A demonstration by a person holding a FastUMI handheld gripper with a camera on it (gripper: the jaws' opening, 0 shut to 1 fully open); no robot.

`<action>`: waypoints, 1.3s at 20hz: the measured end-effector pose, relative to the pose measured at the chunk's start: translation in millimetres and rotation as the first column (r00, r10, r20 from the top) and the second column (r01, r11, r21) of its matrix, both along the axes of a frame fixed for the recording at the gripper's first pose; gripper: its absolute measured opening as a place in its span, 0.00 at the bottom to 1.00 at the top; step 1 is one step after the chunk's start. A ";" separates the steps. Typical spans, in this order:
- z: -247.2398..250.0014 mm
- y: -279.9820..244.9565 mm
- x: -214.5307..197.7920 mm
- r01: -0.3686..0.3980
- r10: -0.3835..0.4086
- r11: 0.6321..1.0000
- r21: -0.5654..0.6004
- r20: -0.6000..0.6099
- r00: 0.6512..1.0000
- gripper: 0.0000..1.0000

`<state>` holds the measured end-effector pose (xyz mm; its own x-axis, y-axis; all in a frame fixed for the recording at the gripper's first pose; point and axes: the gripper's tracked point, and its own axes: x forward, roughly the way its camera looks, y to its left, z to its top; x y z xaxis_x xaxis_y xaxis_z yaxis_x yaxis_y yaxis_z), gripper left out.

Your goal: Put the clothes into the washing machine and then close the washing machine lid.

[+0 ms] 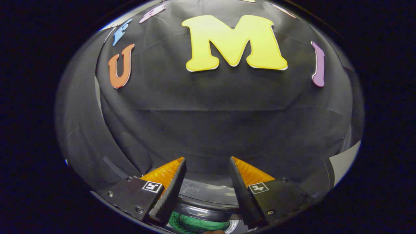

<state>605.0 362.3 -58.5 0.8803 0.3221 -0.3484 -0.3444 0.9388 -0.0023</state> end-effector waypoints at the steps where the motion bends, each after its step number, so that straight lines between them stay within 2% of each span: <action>1: -0.2 -0.5 -3.5 0.000 0.000 1.000 0.001 0.009 1.000 0.82; 12: -13.8 -3.7 -45.0 -0.004 0.003 1.000 0.009 0.094 0.996 0.82; 15: -39.9 -3.7 -68.3 -0.027 0.027 0.999 0.027 0.006 1.000 0.85; 16: -53.5 -1.3 -76.5 -0.037 0.037 0.999 0.031 -0.026 0.999 0.89; 19: -106.1 -14.6 -109.4 -0.017 0.014 0.999 -0.028 -0.119 0.993 0.91; 20: -117.8 -27.9 -129.5 0.008 -0.022 0.996 -0.085 -0.168 0.985 0.88; 21: -122.1 -33.8 -144.8 0.007 -0.020 0.997 -0.079 -0.169 0.985 0.89; 26: -130.6 -32.7 -216.1 -0.085 0.073 0.995 -0.053 -0.197 0.978 0.89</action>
<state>388.9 329.7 -189.1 0.7664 0.3612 -0.5312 -0.4171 0.9087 0.0162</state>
